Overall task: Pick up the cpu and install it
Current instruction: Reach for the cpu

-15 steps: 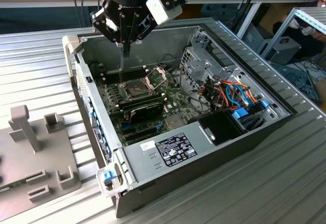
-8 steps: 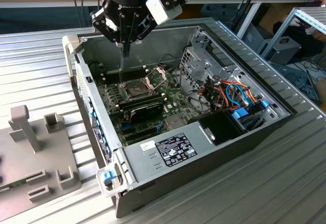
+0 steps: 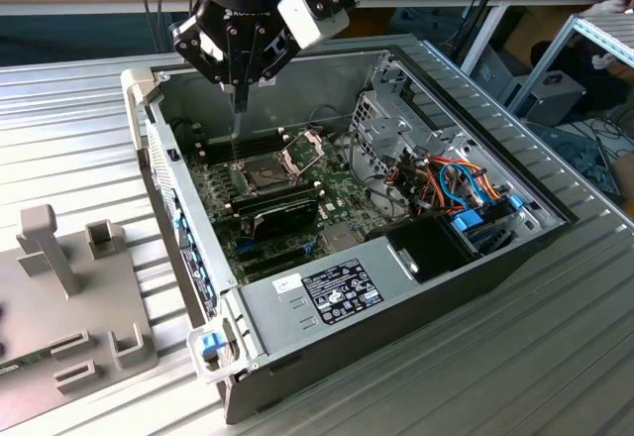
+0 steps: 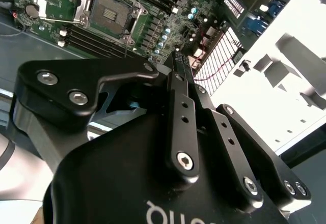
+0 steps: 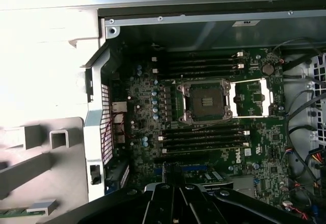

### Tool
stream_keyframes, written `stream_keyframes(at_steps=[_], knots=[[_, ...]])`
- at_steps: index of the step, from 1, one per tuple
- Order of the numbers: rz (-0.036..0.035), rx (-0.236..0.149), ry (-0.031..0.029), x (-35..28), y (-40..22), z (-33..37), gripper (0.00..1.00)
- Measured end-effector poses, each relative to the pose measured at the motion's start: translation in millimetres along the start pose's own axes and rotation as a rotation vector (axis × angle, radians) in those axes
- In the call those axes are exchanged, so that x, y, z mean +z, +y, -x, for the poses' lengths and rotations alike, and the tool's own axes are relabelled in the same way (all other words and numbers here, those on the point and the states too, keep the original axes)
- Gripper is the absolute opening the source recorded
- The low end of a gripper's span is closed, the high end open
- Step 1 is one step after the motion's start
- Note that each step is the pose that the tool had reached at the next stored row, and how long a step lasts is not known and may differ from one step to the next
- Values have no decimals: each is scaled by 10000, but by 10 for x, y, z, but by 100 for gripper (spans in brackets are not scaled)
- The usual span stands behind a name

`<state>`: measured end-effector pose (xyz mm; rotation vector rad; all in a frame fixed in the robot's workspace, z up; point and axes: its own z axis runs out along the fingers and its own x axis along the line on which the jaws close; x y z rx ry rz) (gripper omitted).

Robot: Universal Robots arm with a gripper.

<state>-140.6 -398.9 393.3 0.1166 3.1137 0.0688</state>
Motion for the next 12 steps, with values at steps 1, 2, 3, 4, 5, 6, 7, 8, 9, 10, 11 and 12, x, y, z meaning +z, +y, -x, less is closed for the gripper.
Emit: stream_keyframes(at_steps=[1, 2, 3, 4, 5, 6, 7, 8, 9, 10, 11, 12], knots=[[1, 1, 0, 0, -1, -15, 11], [1, 0, 0, 0, -2, -28, 11], [1, 1, -1, -1, -3, -47, 11], [2, 1, -1, -1, -4, -58, 11], [0, 0, 0, -1, -4, -61, 11], [0, -1, 0, -1, -4, -61, 11], [0, -1, 1, -2, -5, -62, 11], [0, -1, 0, -1, -5, -62, 11], [0, 0, 0, -1, -5, -63, 11], [1, 1, 0, -1, -5, -63, 11], [1, 1, 0, -1, -5, -65, 11], [1, 3, -1, -1, -5, -71, 11]])
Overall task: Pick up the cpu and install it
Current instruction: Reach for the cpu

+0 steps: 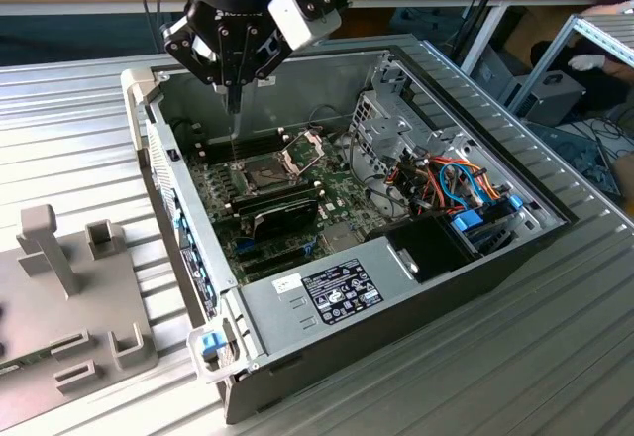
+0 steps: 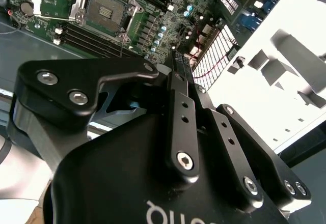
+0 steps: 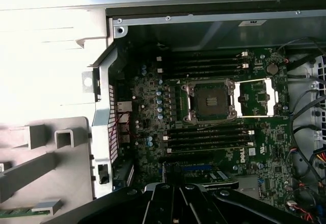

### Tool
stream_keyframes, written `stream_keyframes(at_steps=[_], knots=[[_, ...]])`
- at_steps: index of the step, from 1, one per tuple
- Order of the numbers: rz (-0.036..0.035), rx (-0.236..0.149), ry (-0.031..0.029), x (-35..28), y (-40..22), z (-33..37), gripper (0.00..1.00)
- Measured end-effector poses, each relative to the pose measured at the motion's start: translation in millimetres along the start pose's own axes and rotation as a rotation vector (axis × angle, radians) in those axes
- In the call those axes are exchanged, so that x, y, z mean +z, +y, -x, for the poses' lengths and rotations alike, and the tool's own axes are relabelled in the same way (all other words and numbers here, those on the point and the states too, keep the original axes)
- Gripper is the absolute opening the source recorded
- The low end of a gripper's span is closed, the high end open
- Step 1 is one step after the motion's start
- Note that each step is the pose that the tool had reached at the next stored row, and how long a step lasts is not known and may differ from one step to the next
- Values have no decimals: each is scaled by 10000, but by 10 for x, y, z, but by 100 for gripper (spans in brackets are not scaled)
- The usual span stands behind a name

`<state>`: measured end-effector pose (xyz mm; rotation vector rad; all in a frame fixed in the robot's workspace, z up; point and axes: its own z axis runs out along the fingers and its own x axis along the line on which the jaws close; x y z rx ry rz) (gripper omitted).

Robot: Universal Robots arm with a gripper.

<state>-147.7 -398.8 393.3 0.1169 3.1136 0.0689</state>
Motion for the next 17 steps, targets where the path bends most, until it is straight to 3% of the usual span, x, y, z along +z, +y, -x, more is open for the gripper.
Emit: stream_keyframes(at_steps=[17], knots=[[-1, -2, 1, -5, -13, -179, 11]])
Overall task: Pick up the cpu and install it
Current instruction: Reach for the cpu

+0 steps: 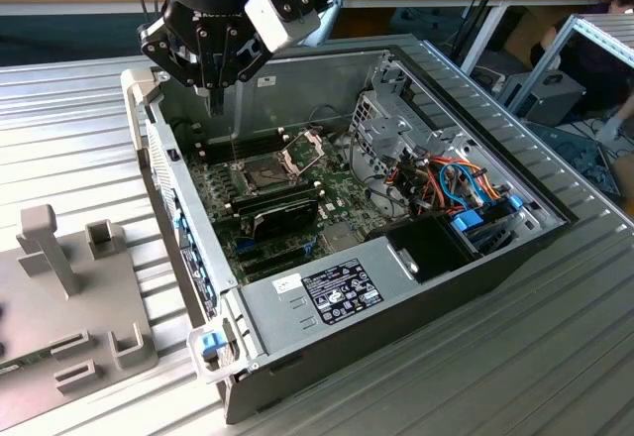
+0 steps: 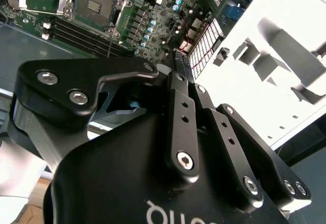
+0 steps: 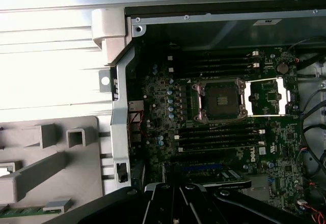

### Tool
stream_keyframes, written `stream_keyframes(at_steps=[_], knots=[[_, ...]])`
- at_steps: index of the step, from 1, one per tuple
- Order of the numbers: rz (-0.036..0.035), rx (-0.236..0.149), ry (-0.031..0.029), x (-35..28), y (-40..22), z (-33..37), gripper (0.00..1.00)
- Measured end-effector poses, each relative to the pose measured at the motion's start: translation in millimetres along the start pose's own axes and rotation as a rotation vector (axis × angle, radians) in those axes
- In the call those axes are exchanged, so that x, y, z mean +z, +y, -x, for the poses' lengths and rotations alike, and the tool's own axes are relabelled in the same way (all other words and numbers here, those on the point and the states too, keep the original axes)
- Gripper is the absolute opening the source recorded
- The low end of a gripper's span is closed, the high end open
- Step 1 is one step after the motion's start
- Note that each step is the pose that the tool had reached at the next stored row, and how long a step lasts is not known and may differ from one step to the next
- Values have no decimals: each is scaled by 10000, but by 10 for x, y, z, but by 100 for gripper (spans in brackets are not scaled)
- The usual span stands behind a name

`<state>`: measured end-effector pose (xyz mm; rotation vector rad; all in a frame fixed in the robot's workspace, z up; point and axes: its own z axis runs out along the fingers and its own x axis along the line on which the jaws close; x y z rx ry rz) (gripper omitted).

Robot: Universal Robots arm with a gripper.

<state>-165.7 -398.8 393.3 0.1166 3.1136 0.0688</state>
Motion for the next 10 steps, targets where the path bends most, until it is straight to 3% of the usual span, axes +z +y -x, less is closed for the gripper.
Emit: stream_keyframes(at_steps=[10], knots=[[1, 0, 0, -1, -3, -29, 11]])
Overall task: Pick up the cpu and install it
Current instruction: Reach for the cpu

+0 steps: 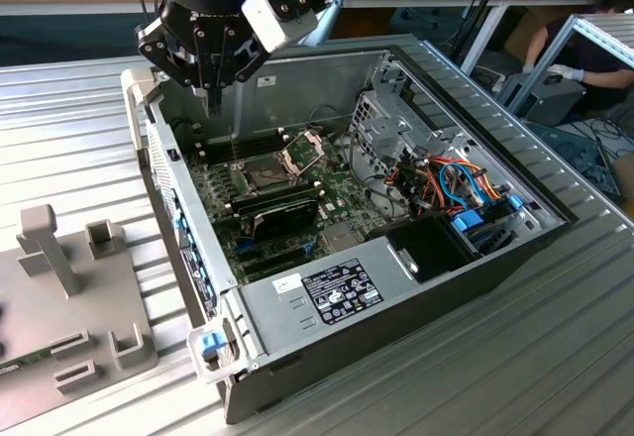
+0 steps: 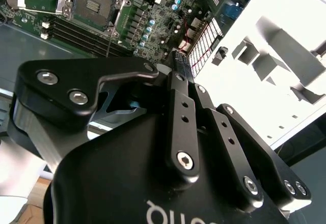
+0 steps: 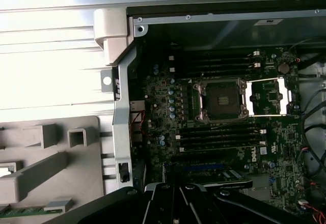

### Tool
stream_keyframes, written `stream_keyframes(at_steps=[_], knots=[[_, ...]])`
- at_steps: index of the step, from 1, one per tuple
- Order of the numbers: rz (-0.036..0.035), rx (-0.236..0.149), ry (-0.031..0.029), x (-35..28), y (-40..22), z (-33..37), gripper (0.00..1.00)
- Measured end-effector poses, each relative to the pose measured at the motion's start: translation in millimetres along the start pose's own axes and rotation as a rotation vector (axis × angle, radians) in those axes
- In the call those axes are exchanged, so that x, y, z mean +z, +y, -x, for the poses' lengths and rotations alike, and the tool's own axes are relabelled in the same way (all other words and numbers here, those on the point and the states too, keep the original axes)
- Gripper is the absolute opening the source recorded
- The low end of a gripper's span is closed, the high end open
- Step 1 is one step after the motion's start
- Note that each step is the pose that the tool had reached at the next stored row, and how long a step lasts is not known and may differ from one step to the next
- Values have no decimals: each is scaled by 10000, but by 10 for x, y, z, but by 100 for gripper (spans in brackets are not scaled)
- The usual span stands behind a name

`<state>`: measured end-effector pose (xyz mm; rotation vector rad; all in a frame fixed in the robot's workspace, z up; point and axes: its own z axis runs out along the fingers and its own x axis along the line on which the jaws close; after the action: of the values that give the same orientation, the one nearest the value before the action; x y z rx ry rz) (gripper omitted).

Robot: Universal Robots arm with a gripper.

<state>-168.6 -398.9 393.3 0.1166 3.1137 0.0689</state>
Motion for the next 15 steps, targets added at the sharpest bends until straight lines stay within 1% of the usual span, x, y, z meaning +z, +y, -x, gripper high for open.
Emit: stream_keyframes(at_steps=[5, 11, 15], knots=[[-1, 0, 0, -1, -3, -44, 11], [0, 0, 0, -3, -8, -118, 11], [-1, -1, 0, -4, -10, -130, 11]])
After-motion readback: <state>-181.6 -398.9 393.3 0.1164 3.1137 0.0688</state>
